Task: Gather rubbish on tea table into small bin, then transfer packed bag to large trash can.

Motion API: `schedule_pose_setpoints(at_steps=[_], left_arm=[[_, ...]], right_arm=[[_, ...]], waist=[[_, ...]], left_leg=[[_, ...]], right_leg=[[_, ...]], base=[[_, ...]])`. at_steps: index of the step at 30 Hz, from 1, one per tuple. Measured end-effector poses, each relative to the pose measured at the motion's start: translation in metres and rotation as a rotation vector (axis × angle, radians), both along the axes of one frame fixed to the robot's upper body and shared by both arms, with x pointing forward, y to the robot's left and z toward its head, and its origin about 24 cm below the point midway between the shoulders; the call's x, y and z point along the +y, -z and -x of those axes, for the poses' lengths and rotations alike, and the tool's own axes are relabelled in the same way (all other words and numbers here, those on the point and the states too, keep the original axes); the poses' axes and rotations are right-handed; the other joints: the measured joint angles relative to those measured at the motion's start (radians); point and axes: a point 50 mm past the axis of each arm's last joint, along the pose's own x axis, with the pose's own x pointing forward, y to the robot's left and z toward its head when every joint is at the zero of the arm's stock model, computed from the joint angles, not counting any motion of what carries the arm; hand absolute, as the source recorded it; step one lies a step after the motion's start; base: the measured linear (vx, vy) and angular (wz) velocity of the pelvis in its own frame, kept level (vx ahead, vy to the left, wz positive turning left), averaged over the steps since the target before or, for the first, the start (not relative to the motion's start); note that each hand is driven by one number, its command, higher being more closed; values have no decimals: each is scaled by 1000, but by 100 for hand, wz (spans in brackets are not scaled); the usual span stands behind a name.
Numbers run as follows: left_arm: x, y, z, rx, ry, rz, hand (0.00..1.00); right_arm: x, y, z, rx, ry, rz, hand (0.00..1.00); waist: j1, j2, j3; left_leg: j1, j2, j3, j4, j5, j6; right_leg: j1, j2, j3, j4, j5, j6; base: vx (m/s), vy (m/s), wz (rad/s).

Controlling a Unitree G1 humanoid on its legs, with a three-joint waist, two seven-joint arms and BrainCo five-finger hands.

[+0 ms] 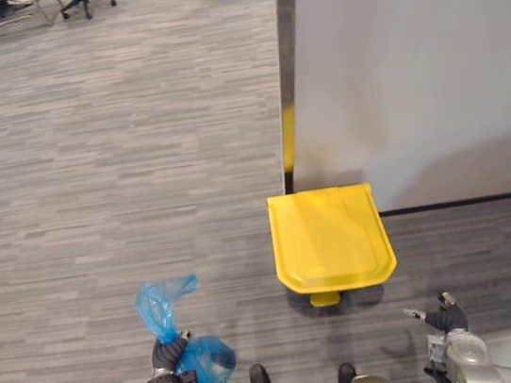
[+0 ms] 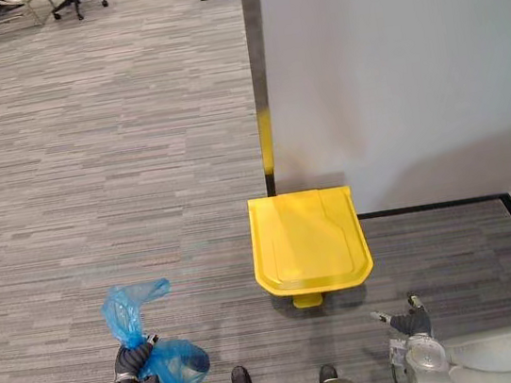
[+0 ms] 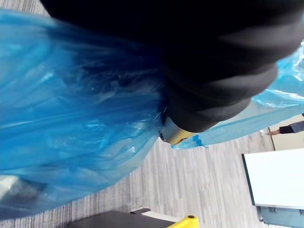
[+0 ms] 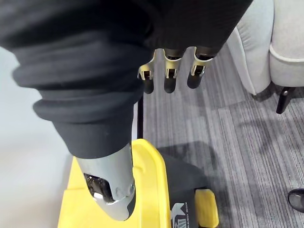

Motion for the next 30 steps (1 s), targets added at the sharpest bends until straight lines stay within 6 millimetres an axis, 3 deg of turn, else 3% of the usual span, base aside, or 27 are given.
schedule_pose_setpoints(at_steps=[2,5,6,7,9,11,12,14,16,18,20,21,23,28,30], left_arm=[[0,-1,-1,-6,2,0,100],[-2,-7,-6,-40,15,-5,100],[-3,-12,-11,-63,22,-8,100],[-2,-14,-15,-75,27,-13,100],[1,-23,-29,-102,73,-52,100],[6,-30,-42,-125,101,-91,100],[9,-33,-50,-134,103,-105,100],[2,-31,-58,-132,107,-84,100],[-1,-33,-64,-147,120,-82,100],[-2,-33,-64,-146,117,-76,100],[-8,-26,-56,-128,112,-52,100],[-10,-25,-55,-124,114,-48,100],[-17,-23,-53,-124,117,-22,100],[-20,-28,-55,-151,124,-19,100],[-18,-24,-48,-128,125,-29,100]], right_arm=[[-2,-1,-1,-2,-1,8,0],[-3,-4,2,-13,2,14,0],[-2,-8,-1,-41,4,17,0],[0,-11,-5,-58,0,14,0],[5,-13,-10,-82,-3,4,0],[7,-13,-11,-82,-8,0,0],[3,-12,-9,-69,-4,10,0],[-10,-13,-5,-41,3,45,0],[-19,-12,3,-24,33,60,0],[-24,-7,17,-1,86,46,0],[-29,-7,31,3,134,39,0],[-28,-7,30,-4,140,35,0],[-21,-12,22,-52,133,26,0],[7,-24,-10,-143,-4,-2,0],[32,-26,-25,-160,-120,-24,0]], waist=[[0,2,3],[-1,-7,37],[-13,-17,63],[-17,-18,85],[-15,-15,146],[-19,-51,175],[-22,-81,190],[-31,-62,197],[-34,-37,202],[-29,-27,197],[-25,15,166],[-25,18,157],[-26,17,147],[-24,18,129],[-22,14,111]], left_leg=[[-35,6,0,96,-66,2],[-65,29,-16,262,-186,10],[-63,14,-51,296,-224,22],[-50,19,-54,312,-232,37],[-29,44,-58,379,-269,59],[-9,29,-55,420,-300,60],[-6,9,-62,470,-341,51],[0,11,-117,507,-384,50],[7,13,-163,483,-389,42],[40,12,-196,444,-392,34],[71,52,-245,425,-404,-16],[75,56,-252,414,-396,-33],[94,67,-270,379,-370,-68],[74,69,-264,334,-362,-66],[61,66,-270,314,-360,-71]], right_leg=[[-5,-7,15,30,-13,11],[-20,-31,6,178,-94,21],[-77,-57,-14,356,-111,32],[-165,-64,-18,514,-114,18],[-246,-54,-40,468,-140,9],[-272,-62,-81,269,-59,33],[-285,-72,-98,170,-7,40],[-267,-69,-96,202,13,38],[-268,-50,-77,232,13,31],[-271,-34,-61,297,-31,-18],[-260,-13,-106,358,-125,-5],[-262,-12,-116,372,-144,-7],[-266,-14,-133,427,-198,-27],[-312,-7,-132,432,-214,-27],[-322,-3,-132,414,-215,-23]], base=[[1,75,-17],[15,82,5],[-23,78,16],[15,63,13],[67,33,-5],[76,-32,15],[85,-83,40],[155,-114,41],[214,-129,48],[308,-202,53],[354,-163,37],[409,-167,29],[325,-159,18],[107,-86,-2],[-36,-37,5]])
